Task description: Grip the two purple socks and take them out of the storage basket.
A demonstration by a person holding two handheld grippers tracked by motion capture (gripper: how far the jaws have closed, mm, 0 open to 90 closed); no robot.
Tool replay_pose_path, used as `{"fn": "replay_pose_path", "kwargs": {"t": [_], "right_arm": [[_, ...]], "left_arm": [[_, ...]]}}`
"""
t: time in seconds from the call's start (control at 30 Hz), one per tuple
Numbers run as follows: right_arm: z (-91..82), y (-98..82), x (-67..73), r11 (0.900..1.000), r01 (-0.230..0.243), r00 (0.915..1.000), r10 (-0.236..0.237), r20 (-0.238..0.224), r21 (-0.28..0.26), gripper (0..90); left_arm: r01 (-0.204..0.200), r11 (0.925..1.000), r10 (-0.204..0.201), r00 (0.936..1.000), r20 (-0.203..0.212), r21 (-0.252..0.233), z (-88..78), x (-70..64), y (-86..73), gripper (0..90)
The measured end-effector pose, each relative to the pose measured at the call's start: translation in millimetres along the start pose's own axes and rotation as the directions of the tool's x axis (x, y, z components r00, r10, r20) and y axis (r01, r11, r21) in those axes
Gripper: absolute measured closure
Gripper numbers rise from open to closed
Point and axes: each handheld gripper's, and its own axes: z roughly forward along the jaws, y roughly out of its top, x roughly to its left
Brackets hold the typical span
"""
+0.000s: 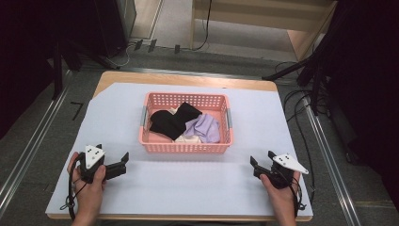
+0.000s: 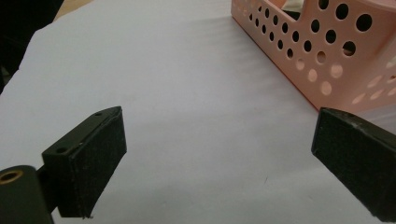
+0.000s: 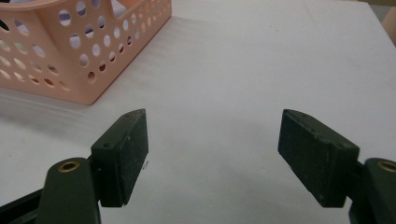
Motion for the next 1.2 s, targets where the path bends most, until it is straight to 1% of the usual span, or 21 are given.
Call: {"fn": "replay_pose_path", "kwargs": {"t": [0.03,0.07,0.1,0.17,0.2,0.23,0.27,0.3,0.37,0.43,0.47,0.53,0.57,0.7,0.73,0.8,0.93,1.03,1.07,1.13,1.2], "right_arm": [[-0.4,-0.2,0.2,1.0,0.012,0.9999,-0.012,-0.001,-0.006,25.4],[-0.4,-0.2,0.2,1.0,0.012,0.9999,-0.012,-0.001,-0.006,25.4],[-1.6,-0.3,1.2,1.0,0.013,0.9999,-0.013,0.002,-0.013,25.5],[-1.8,-0.4,2.6,1.0,0.009,0.9999,-0.009,-0.01,-0.004,25.9],[-1.5,-0.4,3.5,1.0,0.024,0.9996,-0.024,-0.011,-0.002,25.5],[-1.5,-0.4,3.5,1.0,0.024,0.9996,-0.024,-0.011,-0.002,25.5],[-1.4,-0.5,5.7,0.999,0.047,0.9988,-0.047,-0.016,0.0,25.7],[-1.9,-0.5,6.4,0.999,0.052,0.9985,-0.051,-0.017,0.001,25.8],[-3.1,0.8,6.8,0.999,0.044,0.999,-0.044,-0.012,-0.004,25.9],[-4.3,2.6,6.5,0.999,0.033,0.9994,-0.033,-0.014,-0.009,26.4],[-7.2,8.7,6.5,1.0,0.016,0.9996,-0.017,-0.024,-0.024,26.6],[-10.6,15.9,8.6,0.999,0.008,0.9992,-0.01,-0.04,-0.045,27.1],[-11.7,19.0,10.2,0.999,0.009,0.9988,-0.012,-0.047,-0.052,27.4],[-11.7,28.2,17.1,0.998,0.023,0.9979,-0.026,-0.059,-0.054,27.4],[-10.7,34.8,21.1,0.998,0.021,0.9963,-0.025,-0.083,-0.054,27.4],[-10.5,38.1,23.9,0.999,0.012,0.9955,-0.016,-0.093,-0.05,27.4],[-5.1,55.8,36.1,0.998,0.033,0.9929,-0.039,-0.112,-0.062,28.5],[-2.2,62.9,41.4,0.996,0.042,0.991,-0.051,-0.123,-0.074,30.4],[1.6,69.2,48.0,0.996,0.046,0.9895,-0.056,-0.133,-0.078,33.5],[4.1,72.1,51.6,0.995,0.051,0.9886,-0.062,-0.137,-0.081,34.1],[12.9,78.8,63.0,0.995,0.047,0.9851,-0.06,-0.161,-0.084,37.1]], "left_arm": [[0.0,1.0,0.0,1.0,0.0,0.0,0.0,0.0,0.0,3.4],[-0.003,0.9999,0.003,1.0,-0.001,-0.01,-0.6,-0.1,-0.4,3.4],[-0.006,0.9996,0.006,1.0,0.005,-0.029,-2.4,-1.0,-1.3,3.4],[-0.008,0.9991,0.008,1.0,0.0,-0.041,-4.1,-1.1,-1.9,3.4],[-0.008,0.9991,0.008,1.0,0.0,-0.041,-4.1,-1.1,-1.9,3.4],[-0.005,0.999,0.005,1.0,0.002,-0.044,-4.0,-0.7,-2.0,3.4],[0.009,0.9995,-0.009,1.0,0.002,-0.03,-2.5,0.8,-1.3,3.4],[0.017,0.9997,-0.016,0.9998,0.008,-0.017,-1.3,1.7,-0.8,3.5],[0.028,0.9996,-0.028,0.9993,0.024,0.006,0.8,3.3,0.2,3.4],[0.03,0.9995,-0.03,0.9991,0.03,0.004,1.2,3.8,0.3,3.4],[0.024,0.9997,-0.024,0.9991,0.036,0.009,1.0,3.6,0.4,3.4],[0.013,0.9997,-0.014,0.9992,0.036,0.022,1.4,3.1,0.9,3.4],[0.015,0.9998,-0.015,0.9994,0.032,0.017,2.4,2.4,0.6,3.4],[0.011,0.9998,-0.012,0.9995,0.029,0.017,2.0,1.9,0.6,3.5],[0.004,0.9998,-0.004,0.9995,0.032,0.02,1.5,1.9,0.7,3.7],[0.0,0.9999,-0.001,0.9994,0.033,0.017,1.5,1.8,0.5,4.0],[-0.01,0.9999,0.01,0.9991,0.041,0.009,0.7,1.1,0.2,4.7],[-0.018,0.9998,0.018,0.9991,0.039,0.002,0.3,0.2,-0.2,5.3],[-0.022,0.9998,0.022,0.999,0.04,-0.004,0.1,0.1,-0.4,5.6],[-0.023,0.9997,0.024,0.9991,0.035,-0.008,-0.8,-0.3,-0.6,6.1],[-0.02,0.9996,0.021,0.9992,0.034,-0.019,-1.2,-0.6,-1.1,6.2]]}}
